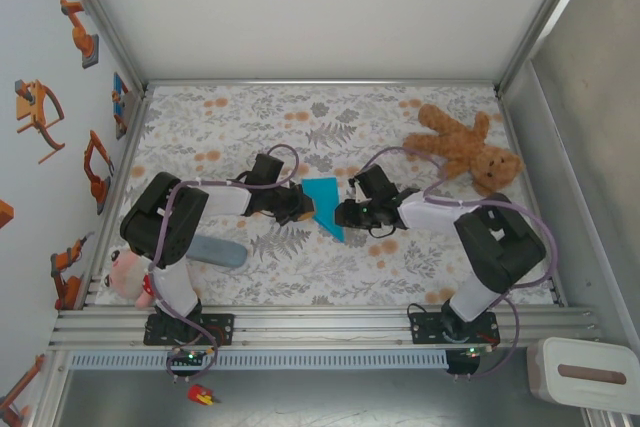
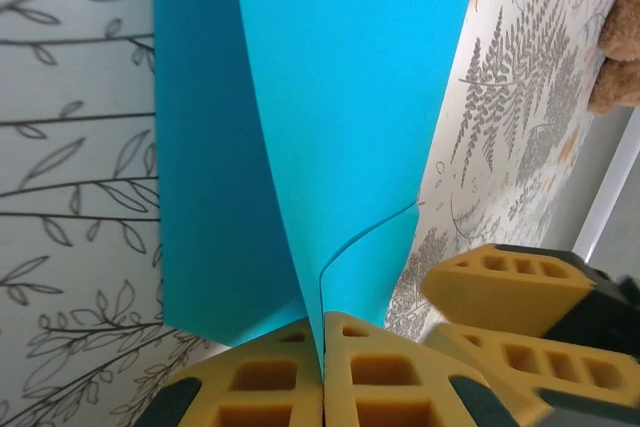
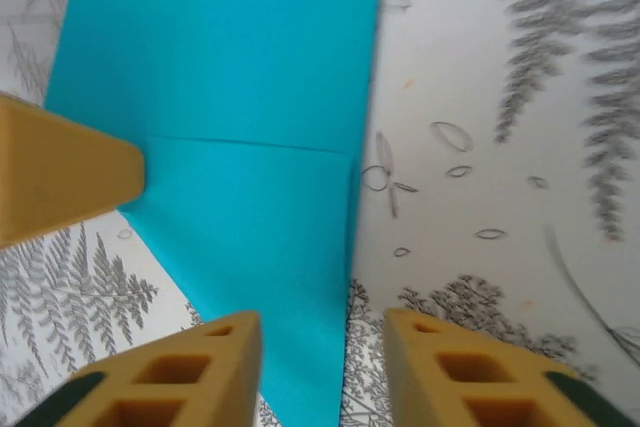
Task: Fold a paper plane with a square sheet of paper (pick it up from the middle)
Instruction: Fourth fold the wing at the center of the table.
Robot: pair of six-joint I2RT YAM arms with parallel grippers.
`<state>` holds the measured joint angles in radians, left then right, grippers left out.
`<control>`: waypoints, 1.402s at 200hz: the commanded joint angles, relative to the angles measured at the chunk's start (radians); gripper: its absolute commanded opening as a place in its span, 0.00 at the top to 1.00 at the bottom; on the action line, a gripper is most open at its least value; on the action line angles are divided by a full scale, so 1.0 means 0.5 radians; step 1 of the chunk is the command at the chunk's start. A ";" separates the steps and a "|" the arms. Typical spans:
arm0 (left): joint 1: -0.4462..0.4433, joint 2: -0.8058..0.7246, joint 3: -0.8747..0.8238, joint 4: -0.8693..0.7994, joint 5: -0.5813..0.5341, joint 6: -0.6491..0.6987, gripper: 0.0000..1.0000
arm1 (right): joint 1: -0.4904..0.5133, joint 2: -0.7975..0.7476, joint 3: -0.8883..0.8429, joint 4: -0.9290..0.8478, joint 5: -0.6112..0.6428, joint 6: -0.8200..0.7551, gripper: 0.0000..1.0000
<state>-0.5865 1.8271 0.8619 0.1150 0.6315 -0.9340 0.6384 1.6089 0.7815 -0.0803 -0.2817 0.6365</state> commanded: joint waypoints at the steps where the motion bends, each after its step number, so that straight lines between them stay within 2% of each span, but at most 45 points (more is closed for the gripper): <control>1: 0.001 -0.078 0.002 -0.011 -0.092 -0.109 0.94 | -0.001 -0.168 0.074 -0.148 0.293 -0.219 0.54; 27: -0.034 -0.123 0.006 -0.049 -0.228 -0.220 0.94 | 0.051 -0.281 0.060 -0.163 0.484 -0.358 0.52; 74: -0.077 -0.181 0.083 -0.213 -0.388 -0.340 0.94 | 0.310 -0.261 0.031 -0.016 0.706 -0.689 0.60; 139: -0.097 -0.185 0.153 -0.288 -0.388 -0.498 0.93 | 0.365 -0.026 0.052 0.291 0.537 -0.920 0.63; 176: -0.100 -0.185 0.169 -0.307 -0.389 -0.528 0.94 | 0.366 0.095 0.068 0.388 0.481 -0.924 0.64; 241: -0.103 -0.193 0.167 -0.301 -0.366 -0.561 0.94 | 0.374 0.213 0.085 0.445 0.514 -0.931 0.69; 280: -0.102 -0.209 0.178 -0.324 -0.372 -0.556 0.94 | 0.397 0.228 0.079 0.449 0.558 -0.938 0.67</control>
<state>-0.6342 1.7657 0.9237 -0.0196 0.4404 -1.2022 0.8261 1.7161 0.7963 0.1223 -0.0319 0.1852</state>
